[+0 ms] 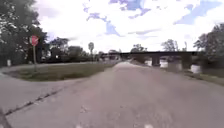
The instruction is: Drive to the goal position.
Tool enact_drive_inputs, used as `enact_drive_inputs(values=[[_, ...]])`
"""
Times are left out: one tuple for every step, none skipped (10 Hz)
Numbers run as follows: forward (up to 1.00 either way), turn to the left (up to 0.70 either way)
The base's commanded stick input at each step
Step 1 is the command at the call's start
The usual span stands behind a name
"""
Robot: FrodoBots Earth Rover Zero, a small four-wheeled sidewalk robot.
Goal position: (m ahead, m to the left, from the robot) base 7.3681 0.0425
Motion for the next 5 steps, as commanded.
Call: enact_drive_inputs(values=[[1.0, -0.27], [1.0, -0.27], [1.0, -0.27], [1.0, -0.15], [1.0, 0.0]])
